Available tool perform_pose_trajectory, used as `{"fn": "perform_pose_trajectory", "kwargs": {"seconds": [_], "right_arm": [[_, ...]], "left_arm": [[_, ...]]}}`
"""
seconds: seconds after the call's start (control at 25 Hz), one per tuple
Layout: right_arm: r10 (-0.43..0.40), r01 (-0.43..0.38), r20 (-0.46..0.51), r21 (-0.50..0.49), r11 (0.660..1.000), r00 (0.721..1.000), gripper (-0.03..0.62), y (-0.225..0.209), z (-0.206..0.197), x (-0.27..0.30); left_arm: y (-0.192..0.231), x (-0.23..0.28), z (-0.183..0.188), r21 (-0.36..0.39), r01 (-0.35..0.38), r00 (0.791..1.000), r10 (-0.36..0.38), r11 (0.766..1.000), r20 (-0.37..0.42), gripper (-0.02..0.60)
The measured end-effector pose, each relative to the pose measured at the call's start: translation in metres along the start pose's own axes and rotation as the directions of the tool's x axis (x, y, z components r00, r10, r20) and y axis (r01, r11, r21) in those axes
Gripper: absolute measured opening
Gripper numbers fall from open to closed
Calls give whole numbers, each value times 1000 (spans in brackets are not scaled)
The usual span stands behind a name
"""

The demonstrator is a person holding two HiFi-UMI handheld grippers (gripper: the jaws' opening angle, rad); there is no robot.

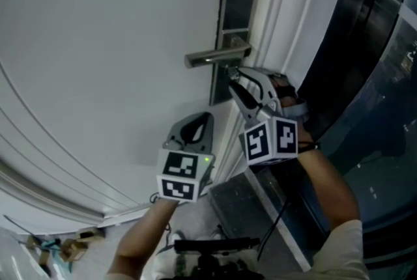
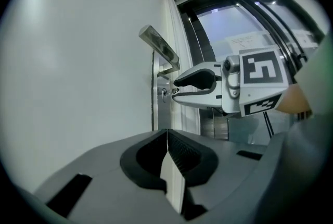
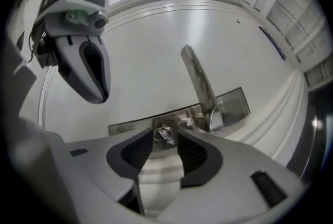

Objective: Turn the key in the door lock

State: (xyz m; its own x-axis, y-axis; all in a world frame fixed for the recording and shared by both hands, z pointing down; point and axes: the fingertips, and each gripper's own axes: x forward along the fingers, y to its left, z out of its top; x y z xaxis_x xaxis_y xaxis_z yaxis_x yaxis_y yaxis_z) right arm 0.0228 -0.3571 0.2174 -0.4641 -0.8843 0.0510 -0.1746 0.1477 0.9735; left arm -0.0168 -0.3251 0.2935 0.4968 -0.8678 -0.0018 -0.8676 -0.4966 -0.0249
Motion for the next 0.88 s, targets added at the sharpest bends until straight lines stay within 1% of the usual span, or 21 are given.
{"fn": "perform_pose_trajectory", "kwargs": {"seconds": [0.08,0.16,0.24,0.28,0.36,0.52,0.6,0.64,0.72,0.88], "right_arm": [[-12,10,-14,-136,991,1000,153,1,-2,4],[-14,7,-25,-271,963,1000,152,3,-4,8],[-9,-2,-30,-363,932,1000,104,4,-6,10],[-5,-8,-31,-389,921,999,101,5,-7,11],[-2,-14,-37,-424,906,999,89,6,-8,12],[-26,-1,-48,-502,865,998,87,6,-9,17],[-36,8,-44,-522,853,998,84,6,-7,19],[-41,14,-40,-526,850,998,71,6,-6,20],[-43,20,-34,-515,857,998,63,6,-6,20],[-37,8,-56,-455,890,998,63,5,-6,20]], "left_arm": [[1,-1,1,1,-2,1000,2,1000,2,17],[2,-1,1,2,-2,1000,2,1000,2,17],[2,0,1,1,-3,1000,3,1000,1,17],[3,0,1,1,-5,1000,4,1000,1,17],[3,1,2,1,-4,1000,4,1000,3,17],[-1,2,4,3,6,1000,-6,1000,8,17],[-3,3,3,3,9,1000,-9,1000,8,17],[-3,4,3,3,10,1000,-10,1000,7,17],[-4,4,2,0,12,1000,-12,1000,6,17],[-2,3,0,-8,12,1000,-12,1000,1,17]]}}
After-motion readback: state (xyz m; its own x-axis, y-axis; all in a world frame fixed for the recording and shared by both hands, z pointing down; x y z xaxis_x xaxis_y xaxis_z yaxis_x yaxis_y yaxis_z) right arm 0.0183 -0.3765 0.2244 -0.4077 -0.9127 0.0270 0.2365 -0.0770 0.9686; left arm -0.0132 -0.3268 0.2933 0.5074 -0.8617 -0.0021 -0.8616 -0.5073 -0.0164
